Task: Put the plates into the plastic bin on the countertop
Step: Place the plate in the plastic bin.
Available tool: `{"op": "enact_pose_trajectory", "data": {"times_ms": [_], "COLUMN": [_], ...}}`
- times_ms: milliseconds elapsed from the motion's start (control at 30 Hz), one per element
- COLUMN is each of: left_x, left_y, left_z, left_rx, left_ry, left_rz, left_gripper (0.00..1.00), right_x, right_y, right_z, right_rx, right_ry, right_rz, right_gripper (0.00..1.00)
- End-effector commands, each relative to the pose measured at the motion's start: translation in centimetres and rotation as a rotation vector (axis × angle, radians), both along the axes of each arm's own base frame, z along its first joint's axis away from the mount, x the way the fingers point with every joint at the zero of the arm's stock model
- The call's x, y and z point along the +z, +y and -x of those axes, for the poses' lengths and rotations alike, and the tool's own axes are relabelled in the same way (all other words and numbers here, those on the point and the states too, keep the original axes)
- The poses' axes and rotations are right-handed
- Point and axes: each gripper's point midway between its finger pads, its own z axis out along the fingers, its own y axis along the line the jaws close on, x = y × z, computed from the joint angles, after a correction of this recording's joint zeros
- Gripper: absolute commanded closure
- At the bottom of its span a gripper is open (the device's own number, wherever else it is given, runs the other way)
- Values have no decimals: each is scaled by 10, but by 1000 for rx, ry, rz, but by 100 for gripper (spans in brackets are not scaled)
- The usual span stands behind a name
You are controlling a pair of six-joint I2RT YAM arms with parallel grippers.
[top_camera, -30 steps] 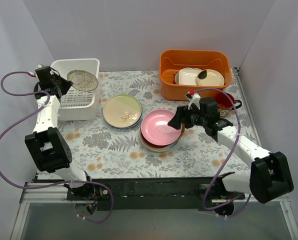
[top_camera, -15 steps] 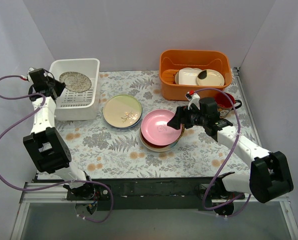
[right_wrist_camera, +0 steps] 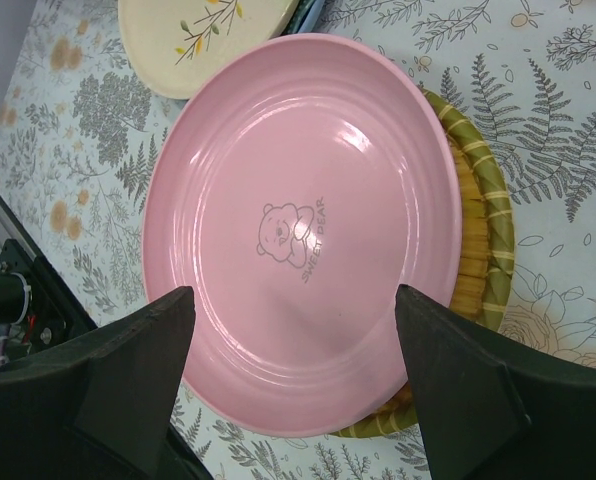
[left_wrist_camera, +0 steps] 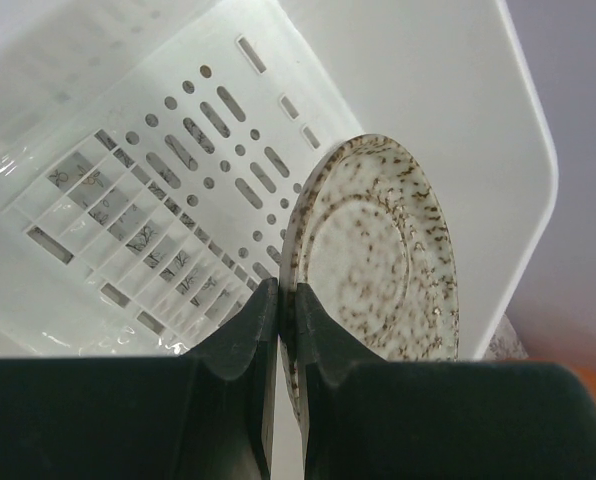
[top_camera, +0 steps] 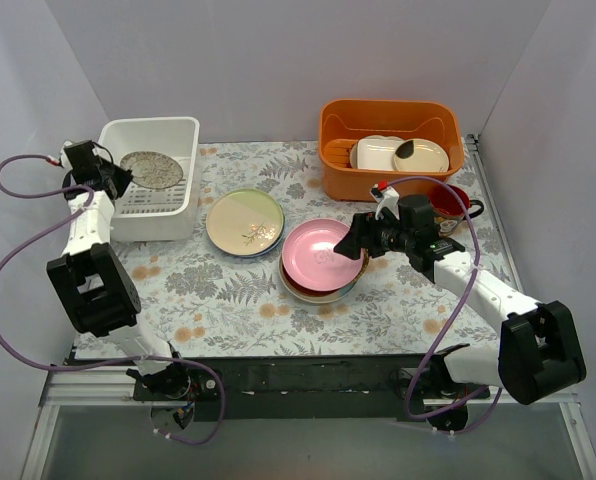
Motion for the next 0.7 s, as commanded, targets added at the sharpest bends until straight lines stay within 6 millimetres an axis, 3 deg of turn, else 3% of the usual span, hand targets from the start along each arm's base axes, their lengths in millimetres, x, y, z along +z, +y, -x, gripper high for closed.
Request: {"op": "enact_pose_trajectory", "data": {"times_ms": [0,300,667], "left_x": [21,4,-10], "left_y": [9,17,20], "left_z": [-15,-37,-50], "left_rx": [6,-18,-19], "left_ry": [-68,-17,57], "left_rz": [-35,-50,-149], "left_gripper": [100,100,100], "right_x": [10,9,6], "right_y": [3,4,5], "right_z": [-6,-5,-4], "right_rx": [9,11,16], "right_ry": [-44,-41,-33], "right_rz": [-22,-24,-32], "right_gripper": [12,12,12]}}
